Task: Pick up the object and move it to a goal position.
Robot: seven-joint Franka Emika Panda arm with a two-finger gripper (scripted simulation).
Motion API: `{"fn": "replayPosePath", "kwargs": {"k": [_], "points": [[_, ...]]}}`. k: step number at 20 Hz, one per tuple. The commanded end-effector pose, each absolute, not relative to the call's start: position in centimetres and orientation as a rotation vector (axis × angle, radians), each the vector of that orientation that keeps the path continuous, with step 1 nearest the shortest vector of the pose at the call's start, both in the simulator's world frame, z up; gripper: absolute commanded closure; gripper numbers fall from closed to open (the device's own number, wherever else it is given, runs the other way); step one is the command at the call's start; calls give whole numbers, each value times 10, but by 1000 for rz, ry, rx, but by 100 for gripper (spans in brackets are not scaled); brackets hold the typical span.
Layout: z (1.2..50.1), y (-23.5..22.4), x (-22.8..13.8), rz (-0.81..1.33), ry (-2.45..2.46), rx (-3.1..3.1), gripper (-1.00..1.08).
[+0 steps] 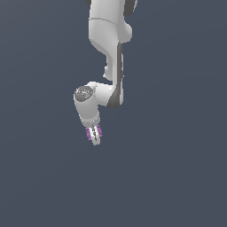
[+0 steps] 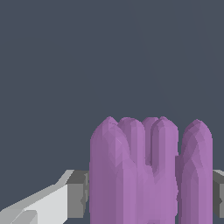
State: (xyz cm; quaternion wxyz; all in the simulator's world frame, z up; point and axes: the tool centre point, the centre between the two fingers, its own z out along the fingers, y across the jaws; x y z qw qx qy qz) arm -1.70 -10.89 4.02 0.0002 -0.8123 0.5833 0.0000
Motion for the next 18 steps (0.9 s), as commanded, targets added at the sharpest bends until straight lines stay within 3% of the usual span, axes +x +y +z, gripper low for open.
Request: {"fn": "replayPosePath", "kwargs": {"k": [1, 18], "points": [[39, -109, -17, 0, 1833, -2551, 108], [63, -102, -18, -1, 1831, -2551, 108]]}}
